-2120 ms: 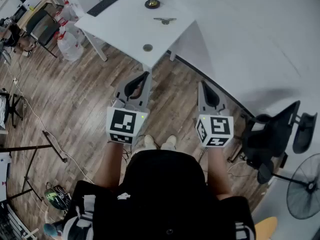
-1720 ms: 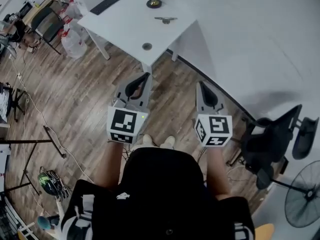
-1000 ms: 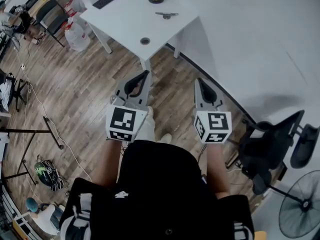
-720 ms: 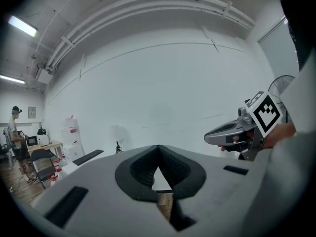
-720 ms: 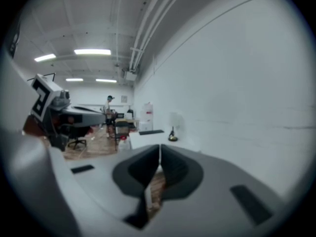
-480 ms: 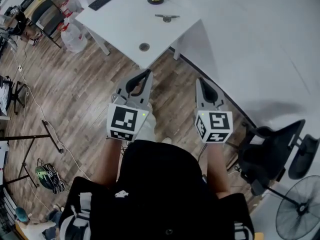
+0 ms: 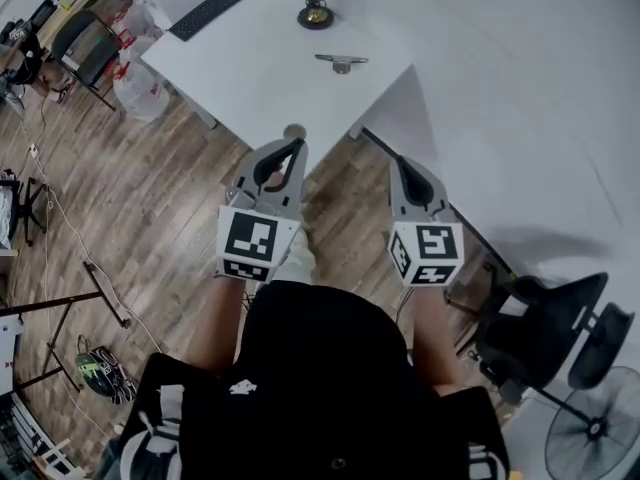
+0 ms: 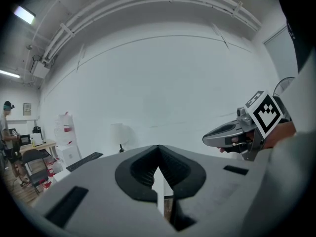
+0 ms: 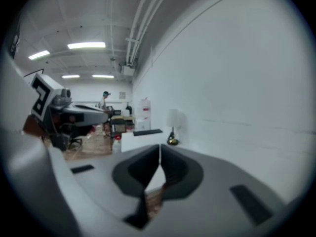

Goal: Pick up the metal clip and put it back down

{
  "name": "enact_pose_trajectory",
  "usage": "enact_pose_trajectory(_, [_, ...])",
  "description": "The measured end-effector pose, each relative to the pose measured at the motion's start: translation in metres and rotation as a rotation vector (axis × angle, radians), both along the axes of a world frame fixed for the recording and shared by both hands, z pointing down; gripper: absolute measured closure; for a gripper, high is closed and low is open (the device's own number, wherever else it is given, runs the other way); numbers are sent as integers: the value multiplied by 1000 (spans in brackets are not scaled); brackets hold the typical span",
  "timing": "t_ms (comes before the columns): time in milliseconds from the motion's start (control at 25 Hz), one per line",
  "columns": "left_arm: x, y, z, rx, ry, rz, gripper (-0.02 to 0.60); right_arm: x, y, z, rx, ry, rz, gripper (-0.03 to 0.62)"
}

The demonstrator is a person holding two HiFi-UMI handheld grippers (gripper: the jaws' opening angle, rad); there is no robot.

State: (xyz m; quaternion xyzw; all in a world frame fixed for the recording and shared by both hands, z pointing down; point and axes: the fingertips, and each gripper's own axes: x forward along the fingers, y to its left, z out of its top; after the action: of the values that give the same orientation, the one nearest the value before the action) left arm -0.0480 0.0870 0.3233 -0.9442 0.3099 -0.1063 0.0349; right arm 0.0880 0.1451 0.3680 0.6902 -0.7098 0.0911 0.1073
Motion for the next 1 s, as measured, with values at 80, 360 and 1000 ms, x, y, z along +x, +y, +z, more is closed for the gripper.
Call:
enact_pose_trajectory(80, [1, -23, 0, -1, -5, 4, 557, 0, -24, -2, -5, 4, 1, 559])
enact_pose_trajectory(360, [7, -100, 5, -20, -13, 38, 557, 2, -101, 2, -30, 2, 28, 559])
enact_pose_trajectory(1000, [39, -196, 36, -88, -37, 60, 557, 24, -199, 44, -135, -20, 11, 559])
